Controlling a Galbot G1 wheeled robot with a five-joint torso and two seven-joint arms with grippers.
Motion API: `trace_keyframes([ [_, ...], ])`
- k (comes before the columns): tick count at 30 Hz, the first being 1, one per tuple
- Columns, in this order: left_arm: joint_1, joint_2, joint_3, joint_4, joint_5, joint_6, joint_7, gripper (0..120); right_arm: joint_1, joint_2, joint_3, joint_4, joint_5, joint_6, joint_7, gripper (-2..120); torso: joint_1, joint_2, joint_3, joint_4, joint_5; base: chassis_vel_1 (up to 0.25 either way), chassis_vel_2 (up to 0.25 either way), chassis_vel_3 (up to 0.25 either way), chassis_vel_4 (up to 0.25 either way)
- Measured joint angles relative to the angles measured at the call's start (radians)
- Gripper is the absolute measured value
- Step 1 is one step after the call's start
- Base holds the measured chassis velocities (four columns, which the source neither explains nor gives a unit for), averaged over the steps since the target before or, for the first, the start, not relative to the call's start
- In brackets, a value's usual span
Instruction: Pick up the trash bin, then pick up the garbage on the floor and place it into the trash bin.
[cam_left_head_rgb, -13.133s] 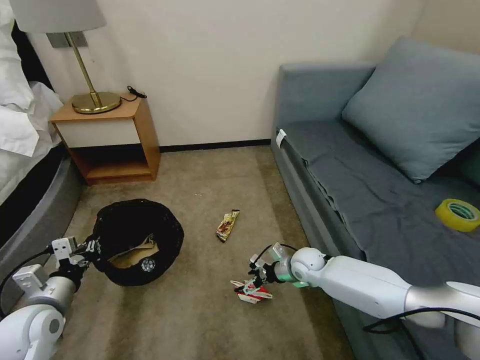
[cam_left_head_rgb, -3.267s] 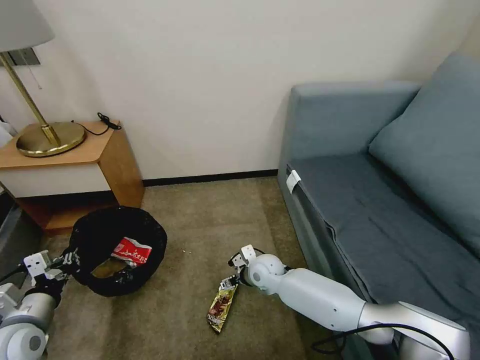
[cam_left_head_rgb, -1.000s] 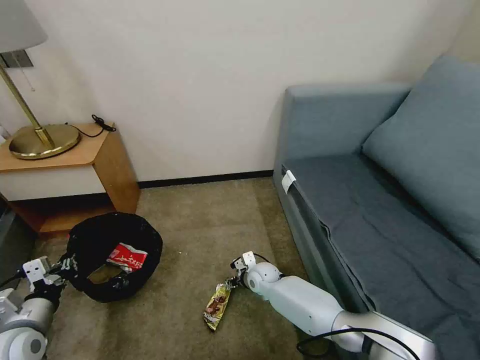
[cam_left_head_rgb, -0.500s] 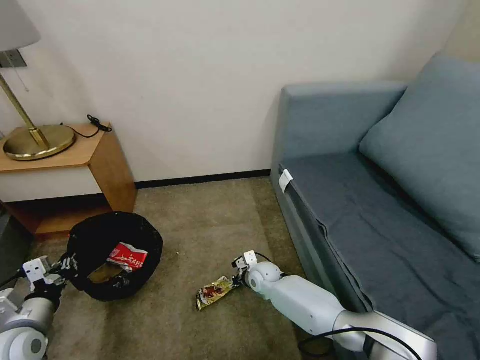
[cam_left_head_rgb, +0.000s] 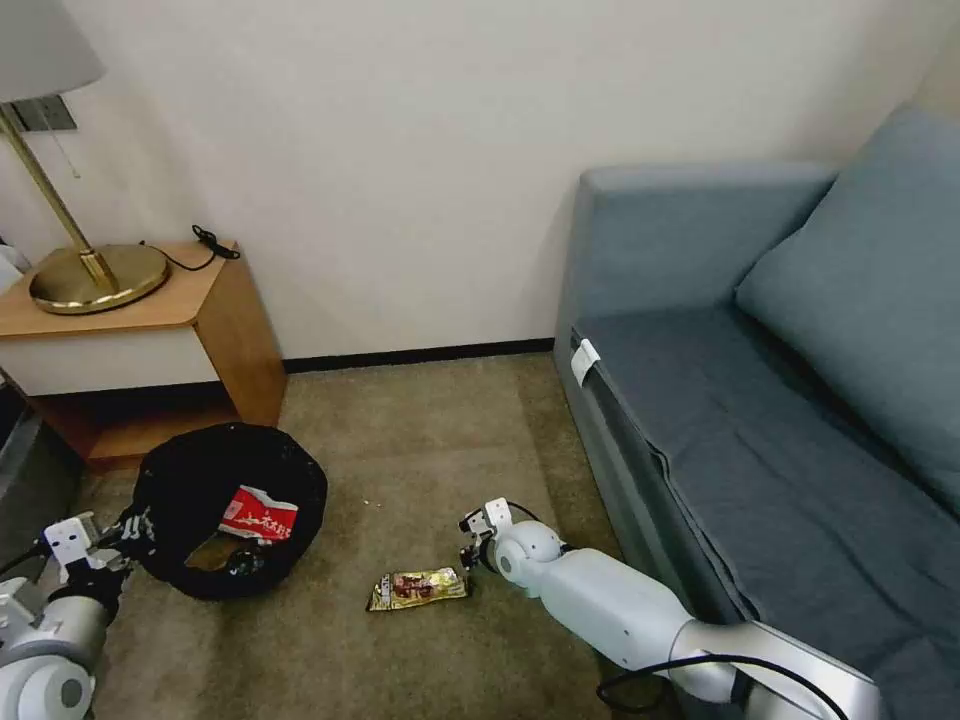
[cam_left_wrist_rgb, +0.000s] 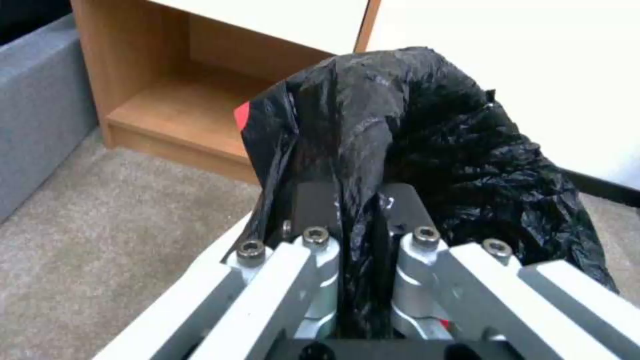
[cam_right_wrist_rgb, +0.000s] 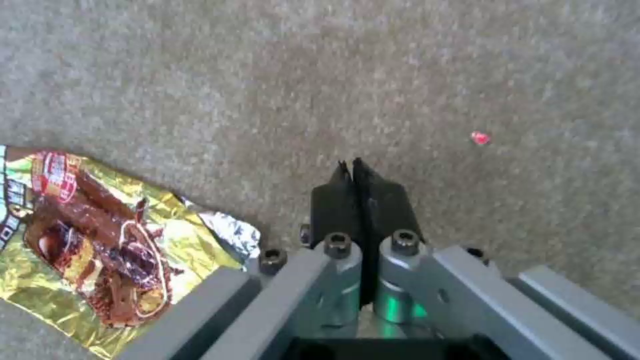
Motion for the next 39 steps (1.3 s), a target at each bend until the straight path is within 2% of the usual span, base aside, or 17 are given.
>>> trace_keyframes([
  [4, -0.003, 0.003, 0.004, 0.0, 0.0, 0.0, 0.0, 5, 0.008, -0.017, -0.015, 0.028, -0.013, 0.004, -0.003, 0, 0.0, 0.0, 0.0, -0.0002, -0.0001, 0.0, 0.0, 0.0, 0.0],
  [8, -0.004, 0.008, 0.006, 0.001, 0.0, 0.0, 0.001, 5, 0.034, -0.051, -0.064, 0.07, -0.092, 0.04, -0.069, 0, 0.0, 0.0, 0.0, -0.0003, -0.0001, 0.0, 0.0, 0.0, 0.0],
  [10, -0.005, 0.012, 0.008, 0.004, 0.0, 0.0, 0.001, 5, 0.074, -0.091, -0.128, 0.111, -0.2, 0.083, -0.149, 0, 0.0, 0.0, 0.0, -0.0002, -0.0002, 0.0, 0.0, 0.0, 0.0],
  [12, -0.006, 0.014, 0.009, 0.007, 0.0, 0.0, 0.004, 5, 0.114, -0.119, -0.176, 0.136, -0.283, 0.111, -0.205, 8, 0.0, 0.0, 0.0, -0.0002, -0.0001, 0.0, 0.0, 0.0, 0.0],
  [14, -0.007, 0.015, 0.009, 0.008, 0.0, 0.0, 0.005, 5, 0.123, -0.126, -0.185, 0.142, -0.296, 0.114, -0.217, 10, 0.0, 0.0, 0.0, -0.0002, -0.0001, 0.0, 0.0, 0.0, 0.0],
  [15, -0.008, 0.016, 0.01, 0.011, 0.0, -0.002, 0.006, 5, 0.166, -0.157, -0.23, 0.168, -0.339, 0.125, -0.263, 18, 0.0, 0.0, 0.0, -0.0002, -0.0001, 0.0, 0.0, 0.0, 0.0],
  [17, -0.008, 0.017, 0.01, 0.012, 0.0, -0.002, 0.006, 5, 0.186, -0.174, -0.253, 0.18, -0.36, 0.132, -0.286, 22, 0.0, 0.0, 0.0, -0.0001, -0.0001, 0.0, 0.0, 0.0, 0.0],
  [19, -0.009, 0.018, 0.01, 0.015, 0.001, -0.004, 0.007, 5, 0.247, -0.236, -0.332, 0.214, -0.421, 0.168, -0.361, 32, 0.0, 0.0, 0.0, -0.0002, -0.0002, 0.0, 0.0, 0.0, 0.0],
  [20, -0.009, 0.018, 0.01, 0.015, 0.001, -0.004, 0.007, 5, 0.247, -0.236, -0.332, 0.214, -0.421, 0.168, -0.361, 32, 0.0, 0.0, 0.0, -0.0002, -0.0002, 0.0, 0.0, 0.0, 0.0],
  [24, -0.008, 0.016, 0.011, 0.02, 0.003, -0.008, 0.008, 5, 0.302, -0.313, -0.441, 0.293, -0.47, 0.215, -0.416, 51, 0.0, 0.0, 0.0, -0.0006, -0.0002, 0.0, 0.0, 0.0, 0.0],
  [28, -0.007, 0.014, 0.012, 0.02, 0.004, -0.009, 0.009, 5, 0.305, -0.324, -0.463, 0.317, -0.475, 0.224, -0.415, 59, 0.0, 0.0, 0.0, -0.0005, -0.0002, 0.0, 0.0, 0.0, 0.0],
  [32, -0.006, 0.008, 0.014, 0.021, 0.01, -0.013, 0.009, 5, 0.321, -0.325, -0.51, 0.361, -0.481, 0.25, -0.42, 82, 0.0, 0.0, 0.0, -0.0003, -0.0001, 0.0, 0.0, 0.0, 0.0],
  [39, -0.004, 0.003, 0.016, 0.021, 0.016, -0.018, 0.011, 5, 0.371, -0.31, -0.591, 0.386, -0.504, 0.278, -0.449, 99, 0.0, 0.0, 0.0, -0.0001, -0.0003, 0.0, 0.0, 0.0, 0.0],
])
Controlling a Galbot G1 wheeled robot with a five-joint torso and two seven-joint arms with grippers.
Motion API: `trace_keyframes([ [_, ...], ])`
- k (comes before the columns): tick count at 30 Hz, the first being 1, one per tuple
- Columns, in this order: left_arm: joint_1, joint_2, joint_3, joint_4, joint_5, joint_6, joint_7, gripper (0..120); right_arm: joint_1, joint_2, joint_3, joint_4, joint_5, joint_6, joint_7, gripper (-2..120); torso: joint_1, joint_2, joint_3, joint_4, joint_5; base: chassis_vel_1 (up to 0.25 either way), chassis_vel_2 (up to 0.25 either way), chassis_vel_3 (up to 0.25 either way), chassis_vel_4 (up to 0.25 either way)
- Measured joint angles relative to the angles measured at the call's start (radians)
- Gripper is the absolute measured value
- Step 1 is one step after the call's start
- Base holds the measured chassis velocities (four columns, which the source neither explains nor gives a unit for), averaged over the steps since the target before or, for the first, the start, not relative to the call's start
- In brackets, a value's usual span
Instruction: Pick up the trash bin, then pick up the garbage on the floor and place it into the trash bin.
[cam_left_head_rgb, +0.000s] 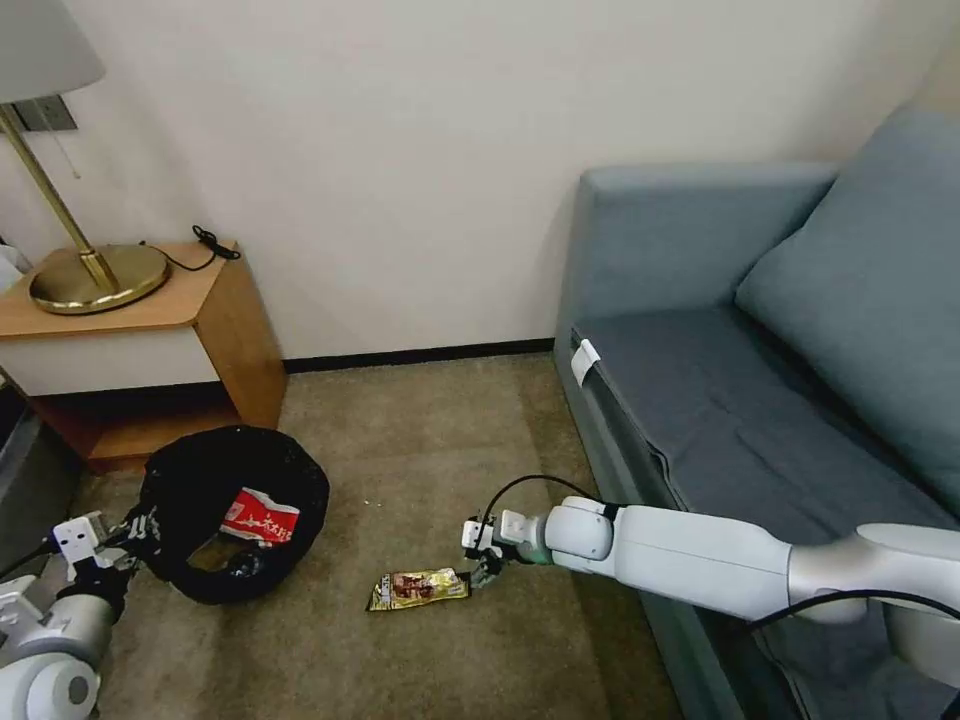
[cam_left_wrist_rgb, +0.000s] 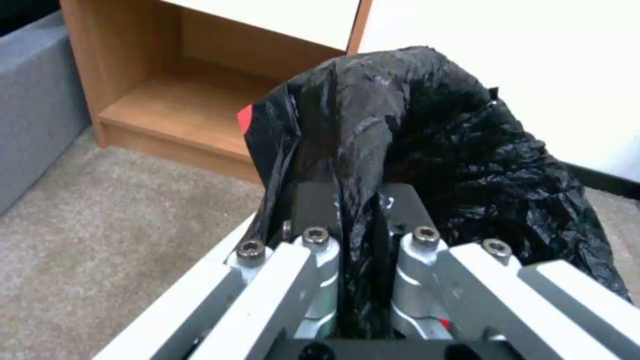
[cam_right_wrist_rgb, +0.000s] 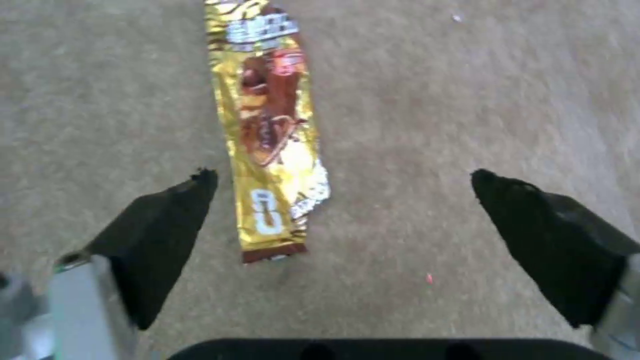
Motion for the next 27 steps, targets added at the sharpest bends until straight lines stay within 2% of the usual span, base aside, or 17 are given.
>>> trace_keyframes([
  [12, 0.003, -0.011, -0.005, 0.0, 0.004, -0.005, 0.003, 5, -0.018, -0.014, -0.047, 0.014, -0.025, 0.017, 0.022, 100, 0.0, 0.0, 0.0, -0.0002, 0.0001, 0.0, 0.0, 0.0, 0.0],
  [27, -0.002, -0.014, -0.001, 0.012, 0.013, -0.006, 0.003, 5, -0.065, 0.095, -0.039, -0.089, -0.057, 0.044, 0.025, 100, 0.0, 0.0, 0.0, -0.0001, 0.0, 0.0, 0.0, 0.0, 0.0],
])
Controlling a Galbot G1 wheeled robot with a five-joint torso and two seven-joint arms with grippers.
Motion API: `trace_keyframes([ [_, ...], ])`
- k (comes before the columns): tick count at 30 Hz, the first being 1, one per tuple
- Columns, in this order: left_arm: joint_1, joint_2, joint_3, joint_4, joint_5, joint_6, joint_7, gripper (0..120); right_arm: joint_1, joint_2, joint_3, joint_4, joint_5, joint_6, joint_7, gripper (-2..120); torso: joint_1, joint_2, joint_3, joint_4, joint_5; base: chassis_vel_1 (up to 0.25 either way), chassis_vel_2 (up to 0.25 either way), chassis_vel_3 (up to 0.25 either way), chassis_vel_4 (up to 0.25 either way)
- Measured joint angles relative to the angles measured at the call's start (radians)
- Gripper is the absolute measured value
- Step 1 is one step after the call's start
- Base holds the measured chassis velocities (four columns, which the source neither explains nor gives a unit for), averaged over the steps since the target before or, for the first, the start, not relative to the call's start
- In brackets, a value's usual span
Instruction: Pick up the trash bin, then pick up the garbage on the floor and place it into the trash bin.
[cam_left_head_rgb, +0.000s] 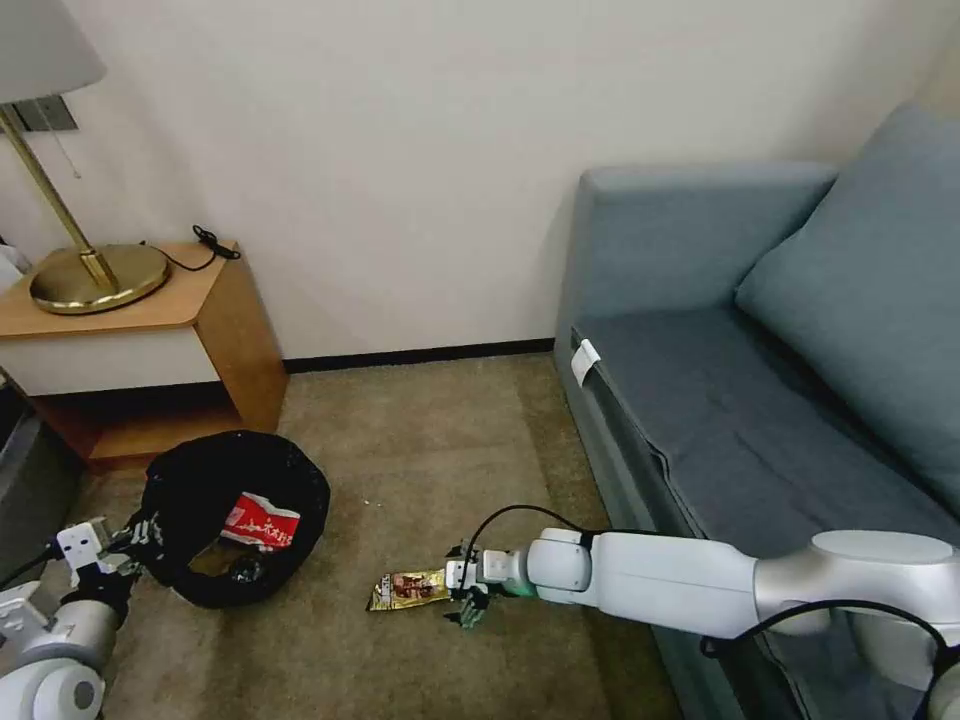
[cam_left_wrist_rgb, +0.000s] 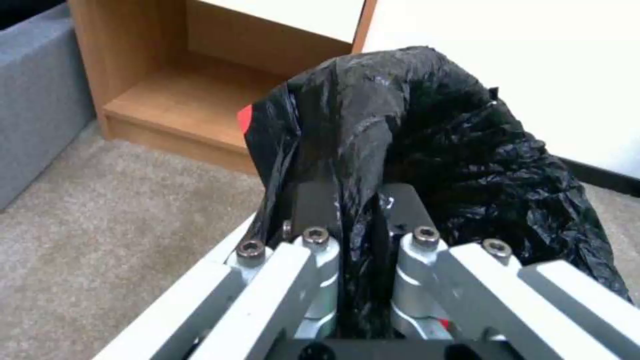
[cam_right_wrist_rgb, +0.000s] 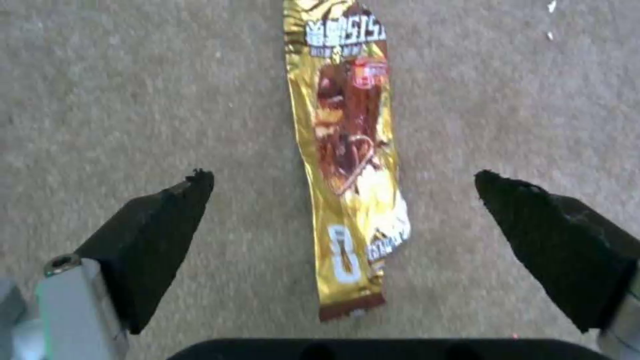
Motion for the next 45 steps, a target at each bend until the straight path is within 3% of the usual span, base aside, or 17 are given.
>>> trace_keyframes([
  [45, 0.0, 0.025, 0.002, 0.031, -0.004, -0.011, 0.003, 5, -0.124, 0.118, 0.122, -0.263, -0.141, 0.077, 0.037, 100, 0.0, 0.0, 0.0, -0.0001, 0.0, 0.0, 0.0, 0.0, 0.0],
])
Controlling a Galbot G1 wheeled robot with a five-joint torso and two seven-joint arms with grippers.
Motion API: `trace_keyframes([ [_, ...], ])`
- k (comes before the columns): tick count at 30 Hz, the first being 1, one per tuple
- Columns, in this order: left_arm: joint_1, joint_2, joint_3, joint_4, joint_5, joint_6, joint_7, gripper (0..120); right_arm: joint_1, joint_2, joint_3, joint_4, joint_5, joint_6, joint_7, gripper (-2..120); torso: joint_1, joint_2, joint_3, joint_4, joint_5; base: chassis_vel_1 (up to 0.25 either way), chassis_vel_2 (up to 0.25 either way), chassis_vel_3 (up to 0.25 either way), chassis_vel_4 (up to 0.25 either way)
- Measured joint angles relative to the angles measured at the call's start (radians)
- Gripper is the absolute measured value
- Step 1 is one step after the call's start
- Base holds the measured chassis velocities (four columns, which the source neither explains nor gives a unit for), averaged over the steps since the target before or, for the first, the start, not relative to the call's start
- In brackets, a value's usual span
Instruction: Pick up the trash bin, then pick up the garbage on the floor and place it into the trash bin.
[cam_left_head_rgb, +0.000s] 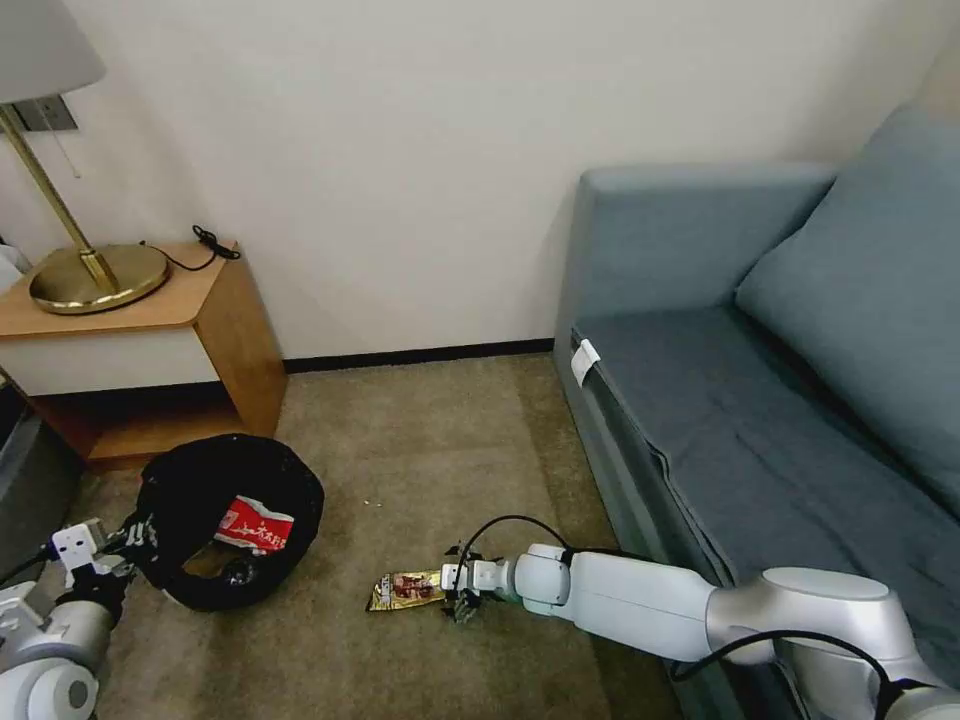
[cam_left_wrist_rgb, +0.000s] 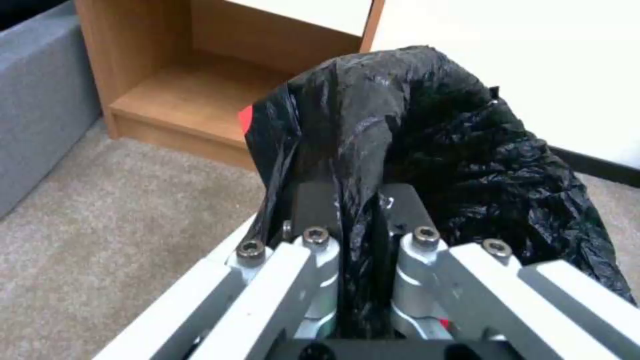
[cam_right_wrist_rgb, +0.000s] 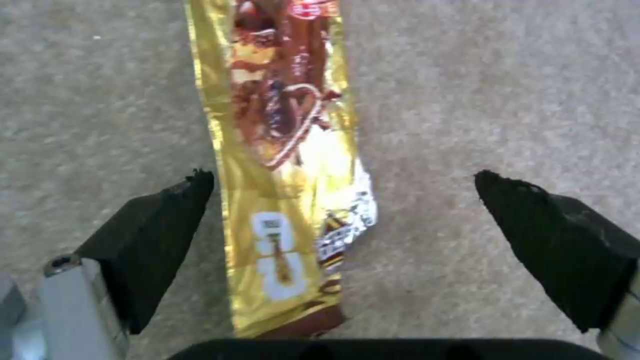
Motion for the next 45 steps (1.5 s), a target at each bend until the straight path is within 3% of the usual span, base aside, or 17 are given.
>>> trace_keyframes([
  [8, -0.001, 0.001, 0.0, 0.0, 0.0, 0.0, 0.0, 5, -0.001, 0.013, 0.006, -0.028, -0.009, 0.015, 0.001, 95, 0.0, 0.0, 0.0, 0.0, 0.0, 0.0, 0.0, 0.0, 0.0],
  [12, -0.001, 0.001, 0.0, 0.003, 0.0, -0.002, 0.001, 5, -0.005, 0.009, 0.008, -0.033, -0.024, 0.019, 0.002, 76, 0.0, 0.0, 0.0, -0.0001, 0.0, 0.0, 0.0, 0.0, 0.0],
  [17, 0.001, -0.002, 0.002, 0.003, 0.002, -0.003, 0.001, 5, -0.015, 0.009, 0.02, -0.048, -0.041, 0.02, 0.01, 59, 0.0, 0.0, 0.0, -0.0001, 0.0, 0.0, 0.0, 0.0, 0.0],
  [28, 0.005, -0.003, 0.001, 0.003, 0.003, -0.006, 0.002, 5, -0.029, 0.025, 0.031, -0.078, -0.054, 0.033, 0.015, 59, 0.0, 0.0, 0.0, -0.0002, -0.0001, 0.0, 0.0, 0.0, 0.0],
  [32, 0.007, -0.002, 0.0, 0.002, 0.003, -0.007, 0.003, 5, -0.036, 0.035, 0.035, -0.092, -0.062, 0.039, 0.014, 54, 0.0, 0.0, 0.0, -0.0003, -0.0003, 0.0, 0.0, 0.0, 0.0],
  [39, 0.006, -0.002, 0.004, 0.0, 0.004, -0.008, 0.004, 5, -0.053, 0.051, 0.053, -0.127, -0.082, 0.047, 0.028, 28, 0.0, 0.0, 0.0, 0.0003, 0.0005, 0.0, 0.0, 0.0, 0.0],
  [45, 0.006, -0.003, 0.007, -0.003, 0.006, -0.008, 0.004, 5, -0.065, 0.063, 0.072, -0.159, -0.099, 0.056, 0.036, 21, 0.0, 0.0, 0.0, 0.0003, 0.0006, 0.0, 0.0, 0.0, 0.0],
])
